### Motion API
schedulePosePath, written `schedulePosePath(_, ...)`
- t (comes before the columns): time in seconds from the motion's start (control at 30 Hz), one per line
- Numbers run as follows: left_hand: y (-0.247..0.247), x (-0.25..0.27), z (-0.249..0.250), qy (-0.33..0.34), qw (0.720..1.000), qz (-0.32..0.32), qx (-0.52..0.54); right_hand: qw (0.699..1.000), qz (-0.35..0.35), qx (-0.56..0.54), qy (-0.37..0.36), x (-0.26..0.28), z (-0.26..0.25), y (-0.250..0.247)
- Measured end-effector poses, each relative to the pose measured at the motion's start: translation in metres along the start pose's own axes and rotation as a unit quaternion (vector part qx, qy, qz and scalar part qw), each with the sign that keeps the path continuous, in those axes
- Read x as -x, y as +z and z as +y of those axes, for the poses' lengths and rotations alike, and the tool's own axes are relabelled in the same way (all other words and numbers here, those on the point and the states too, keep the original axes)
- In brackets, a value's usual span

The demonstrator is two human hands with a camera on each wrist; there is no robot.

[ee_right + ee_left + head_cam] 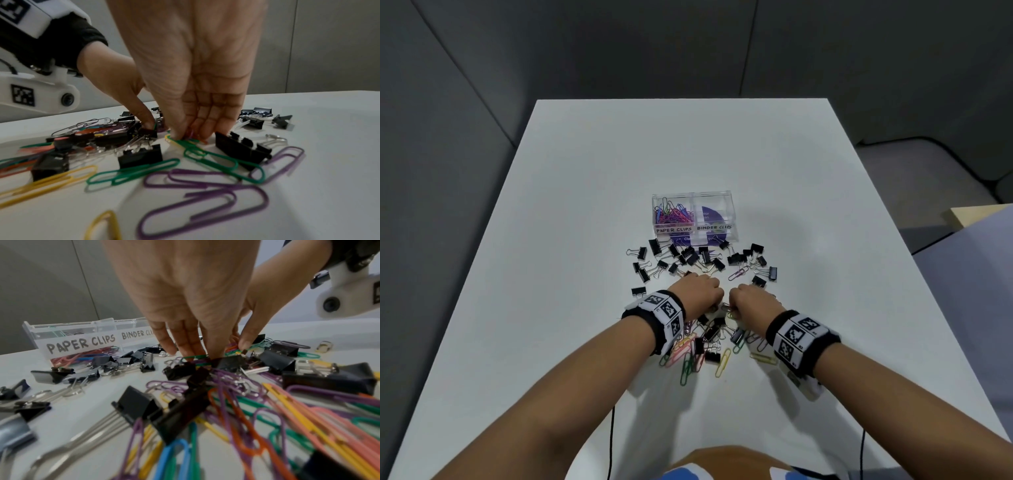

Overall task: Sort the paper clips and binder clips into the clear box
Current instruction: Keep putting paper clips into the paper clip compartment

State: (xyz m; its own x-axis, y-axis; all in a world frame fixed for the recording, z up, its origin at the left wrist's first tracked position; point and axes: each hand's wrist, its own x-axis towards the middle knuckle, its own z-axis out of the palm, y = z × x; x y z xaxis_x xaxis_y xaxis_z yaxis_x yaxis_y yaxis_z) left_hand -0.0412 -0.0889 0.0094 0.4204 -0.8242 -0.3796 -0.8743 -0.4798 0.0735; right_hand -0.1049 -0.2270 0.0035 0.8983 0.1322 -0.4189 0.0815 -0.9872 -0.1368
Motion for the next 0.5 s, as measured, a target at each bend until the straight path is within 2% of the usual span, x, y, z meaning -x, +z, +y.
schedulePosePath(0.17,-0.0041,-0.0051,-0.0014,-0.066,0.992,-0.053,0.094,1.000,-0.016,0.002,-0.007,-0.0058,0.0023,-0.0018)
schedulePosePath(0.27,-0.0064,-0.0080,-0.0028,-0.081,0.987,-0.075,0.121,1.000,-0.017,0.006,-0.009,-0.0068,0.0023,-0.0019)
schedulePosePath(0.5,-0.0034,-0.0065,-0.0025,-0.070,0.987,-0.053,0.133,0.999,-0.004,0.029,-0.032,-0.0053,0.0007,-0.0037)
